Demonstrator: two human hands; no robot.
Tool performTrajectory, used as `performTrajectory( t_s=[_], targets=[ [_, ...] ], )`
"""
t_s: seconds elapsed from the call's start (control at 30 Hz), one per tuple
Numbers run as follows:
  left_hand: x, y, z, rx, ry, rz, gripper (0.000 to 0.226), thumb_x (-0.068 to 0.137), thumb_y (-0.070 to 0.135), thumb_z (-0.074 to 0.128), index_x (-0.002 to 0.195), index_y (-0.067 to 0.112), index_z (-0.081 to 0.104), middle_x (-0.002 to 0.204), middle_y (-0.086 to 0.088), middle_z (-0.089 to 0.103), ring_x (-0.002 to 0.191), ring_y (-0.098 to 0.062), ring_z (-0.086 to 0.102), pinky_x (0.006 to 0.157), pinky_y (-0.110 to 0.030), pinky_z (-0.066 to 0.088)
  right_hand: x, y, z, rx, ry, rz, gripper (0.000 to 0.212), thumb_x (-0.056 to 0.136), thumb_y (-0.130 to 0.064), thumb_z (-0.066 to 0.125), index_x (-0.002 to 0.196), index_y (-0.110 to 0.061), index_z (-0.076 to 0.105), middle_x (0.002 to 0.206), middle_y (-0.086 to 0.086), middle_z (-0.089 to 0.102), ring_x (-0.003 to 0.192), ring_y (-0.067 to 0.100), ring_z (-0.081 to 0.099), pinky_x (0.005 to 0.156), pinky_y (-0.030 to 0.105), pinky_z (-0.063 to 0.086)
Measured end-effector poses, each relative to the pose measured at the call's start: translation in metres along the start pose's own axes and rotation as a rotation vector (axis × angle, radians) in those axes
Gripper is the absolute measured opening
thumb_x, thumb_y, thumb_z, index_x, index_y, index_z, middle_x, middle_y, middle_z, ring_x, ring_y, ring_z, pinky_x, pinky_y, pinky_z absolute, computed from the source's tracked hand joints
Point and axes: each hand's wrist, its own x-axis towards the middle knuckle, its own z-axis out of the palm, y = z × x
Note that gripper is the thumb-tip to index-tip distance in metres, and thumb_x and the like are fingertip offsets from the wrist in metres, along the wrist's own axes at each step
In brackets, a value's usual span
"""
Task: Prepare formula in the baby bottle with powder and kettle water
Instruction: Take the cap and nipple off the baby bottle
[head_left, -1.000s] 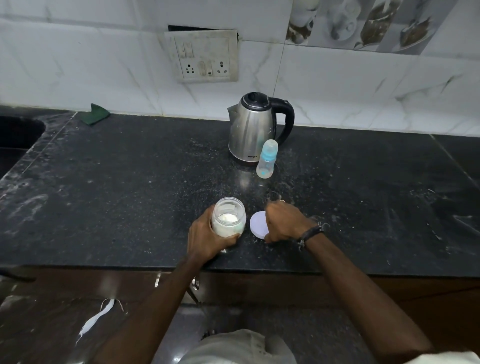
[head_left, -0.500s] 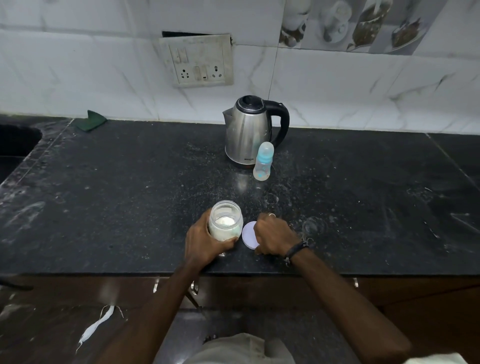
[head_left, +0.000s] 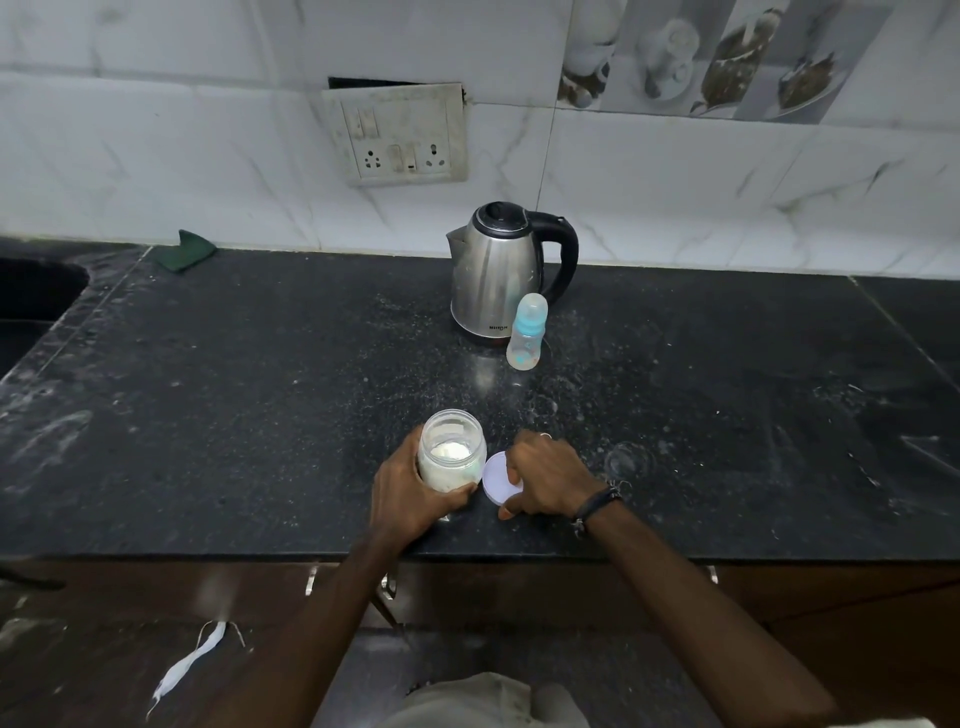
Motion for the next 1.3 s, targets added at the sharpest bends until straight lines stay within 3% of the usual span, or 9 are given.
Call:
performTrajectory(
  t_s=[0.2, 0.3, 0.43, 0.5, 0.63, 0.77, 0.9, 1.07, 1.3],
  targets=[
    [-0.002, 0.007, -0.001, -0.006, -0.006, 0.023, 0.087, 0.057, 0.040, 0.095, 0.131, 0.045, 0.050, 0.121, 0.025, 0.065, 0.111, 0.008, 0.060, 0.091, -0.017, 0.048, 0.007, 0.010, -0.010, 0.092, 0.016, -0.003, 0.055, 0.066, -0.061, 0.080, 0.097, -0.019, 0.061, 0.110, 0.002, 0.059, 0.102, 0.023, 0.057, 0.077, 0.034, 0.043],
    [-0.002, 0.008, -0.003, 0.006, -0.030, 0.014, 0.090, 0.058, 0.047, 0.094, 0.135, 0.042, 0.047, 0.127, 0.023, 0.062, 0.116, 0.006, 0.058, 0.096, -0.025, 0.050, 0.012, 0.017, -0.022, 0.192, -0.006, 0.033, 0.067, 0.061, -0.072, 0.076, 0.091, -0.013, 0.063, 0.098, 0.003, 0.066, 0.090, 0.023, 0.061, 0.069, 0.035, 0.046],
    [-0.003, 0.004, -0.004, 0.065, -0.048, -0.118, 0.131, 0.050, 0.064, 0.091, 0.156, 0.025, 0.024, 0.151, 0.006, 0.048, 0.136, -0.013, 0.048, 0.110, -0.039, 0.043, 0.029, 0.034, -0.055, 0.397, 0.096, 0.164, 0.085, 0.053, -0.089, 0.060, 0.098, -0.017, 0.065, 0.095, 0.002, 0.069, 0.084, 0.021, 0.064, 0.071, 0.037, 0.052],
    [-0.005, 0.003, -0.007, 0.062, -0.066, -0.149, 0.139, 0.048, 0.068, 0.090, 0.157, 0.027, 0.015, 0.154, 0.006, 0.045, 0.137, -0.014, 0.047, 0.111, -0.040, 0.043, 0.043, 0.043, -0.070, 0.444, 0.236, 0.238, 0.078, 0.062, -0.082, 0.063, 0.109, -0.019, 0.062, 0.105, 0.002, 0.068, 0.091, 0.023, 0.065, 0.076, 0.035, 0.052],
    [-0.012, 0.000, -0.009, 0.063, -0.059, -0.159, 0.140, 0.047, 0.078, 0.083, 0.157, 0.031, 0.009, 0.155, 0.008, 0.042, 0.139, -0.012, 0.044, 0.112, -0.043, 0.043, 0.078, 0.059, -0.099, 0.390, 0.473, 0.340, 0.057, 0.082, -0.045, 0.072, 0.123, -0.011, 0.052, 0.119, 0.017, 0.060, 0.108, 0.039, 0.060, 0.082, 0.042, 0.050],
    [-0.021, 0.003, -0.006, 0.049, 0.000, -0.145, 0.135, 0.053, 0.074, 0.082, 0.158, 0.025, 0.014, 0.162, 0.006, 0.029, 0.146, -0.009, 0.031, 0.117, -0.037, 0.035, 0.104, 0.062, -0.117, 0.248, 0.384, 0.341, 0.067, 0.087, -0.033, 0.070, 0.142, -0.017, 0.035, 0.133, 0.021, 0.046, 0.118, 0.045, 0.053, 0.090, 0.052, 0.049],
    [-0.024, 0.003, -0.002, 0.054, 0.028, -0.106, 0.131, 0.057, 0.076, 0.077, 0.158, 0.019, 0.016, 0.165, 0.004, 0.020, 0.152, -0.017, 0.021, 0.120, -0.046, 0.031, 0.121, 0.064, -0.118, 0.159, 0.269, 0.275, 0.079, 0.089, -0.027, 0.069, 0.152, -0.032, 0.022, 0.127, 0.018, 0.052, 0.114, 0.041, 0.058, 0.090, 0.052, 0.052],
    [-0.028, 0.002, 0.001, 0.059, 0.051, -0.060, 0.127, 0.063, 0.072, 0.077, 0.158, 0.016, 0.016, 0.166, 0.001, 0.018, 0.153, -0.017, 0.017, 0.119, -0.050, 0.030, 0.122, 0.068, -0.107, 0.158, 0.289, 0.281, 0.049, 0.092, -0.028, 0.064, 0.135, -0.015, 0.045, 0.123, 0.020, 0.058, 0.109, 0.042, 0.060, 0.088, 0.049, 0.052],
    [-0.027, 0.012, 0.006, 0.013, 0.235, 0.082, 0.113, 0.071, 0.050, 0.084, 0.156, 0.007, 0.023, 0.165, -0.003, 0.022, 0.153, -0.020, 0.018, 0.121, -0.048, 0.028, 0.096, 0.070, -0.102, 0.161, 0.267, 0.254, 0.039, 0.088, -0.028, 0.068, 0.121, -0.010, 0.058, 0.124, 0.021, 0.059, 0.108, 0.042, 0.059, 0.084, 0.043, 0.049]
  ],
)
